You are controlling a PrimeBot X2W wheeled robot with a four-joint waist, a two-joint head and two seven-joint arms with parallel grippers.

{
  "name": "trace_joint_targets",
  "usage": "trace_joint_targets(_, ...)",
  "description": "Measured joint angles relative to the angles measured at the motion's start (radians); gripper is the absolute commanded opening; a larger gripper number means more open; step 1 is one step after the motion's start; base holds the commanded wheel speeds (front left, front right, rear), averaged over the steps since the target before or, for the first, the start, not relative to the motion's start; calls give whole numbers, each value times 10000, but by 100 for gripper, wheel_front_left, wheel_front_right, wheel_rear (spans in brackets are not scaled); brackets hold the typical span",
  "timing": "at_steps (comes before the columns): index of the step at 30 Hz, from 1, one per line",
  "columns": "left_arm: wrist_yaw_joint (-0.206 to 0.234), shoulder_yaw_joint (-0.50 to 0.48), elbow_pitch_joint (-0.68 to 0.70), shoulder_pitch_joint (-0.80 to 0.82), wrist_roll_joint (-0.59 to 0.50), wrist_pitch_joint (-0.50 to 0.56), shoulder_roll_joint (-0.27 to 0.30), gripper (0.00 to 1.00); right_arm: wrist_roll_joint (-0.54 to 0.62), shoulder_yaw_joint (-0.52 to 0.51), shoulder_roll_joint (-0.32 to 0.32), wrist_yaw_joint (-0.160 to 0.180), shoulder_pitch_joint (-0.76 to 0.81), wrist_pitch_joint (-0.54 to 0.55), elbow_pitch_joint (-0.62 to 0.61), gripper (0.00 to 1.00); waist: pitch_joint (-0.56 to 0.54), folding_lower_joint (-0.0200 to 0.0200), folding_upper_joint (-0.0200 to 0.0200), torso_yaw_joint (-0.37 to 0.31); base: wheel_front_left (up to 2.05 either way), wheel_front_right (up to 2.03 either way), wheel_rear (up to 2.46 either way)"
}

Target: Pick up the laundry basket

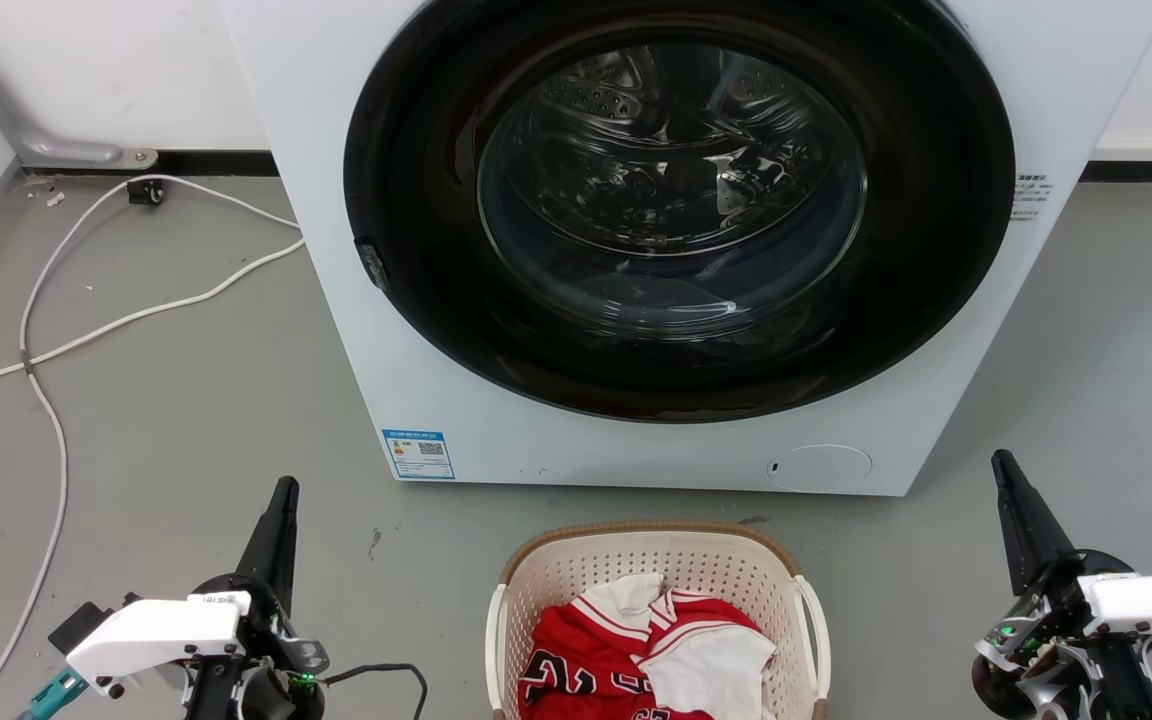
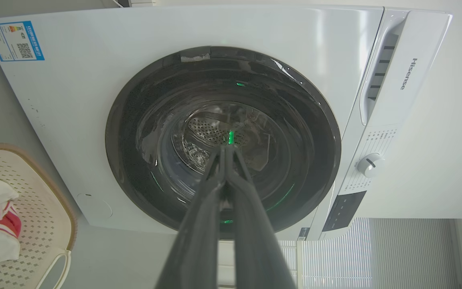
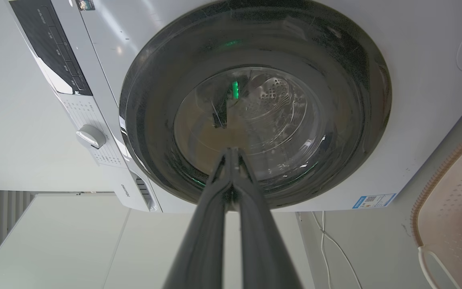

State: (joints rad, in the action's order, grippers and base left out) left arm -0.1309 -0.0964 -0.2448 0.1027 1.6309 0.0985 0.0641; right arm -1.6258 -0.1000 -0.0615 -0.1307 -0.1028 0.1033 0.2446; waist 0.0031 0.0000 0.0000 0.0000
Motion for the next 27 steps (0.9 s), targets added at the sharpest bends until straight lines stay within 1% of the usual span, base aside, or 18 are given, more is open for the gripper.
trace_joint_targets(27, 0, -52, -4, 2, -75, 46, -40, 0, 35, -44, 25, 0, -1, 33, 2, 0, 0, 0, 0, 0, 0, 0, 0)
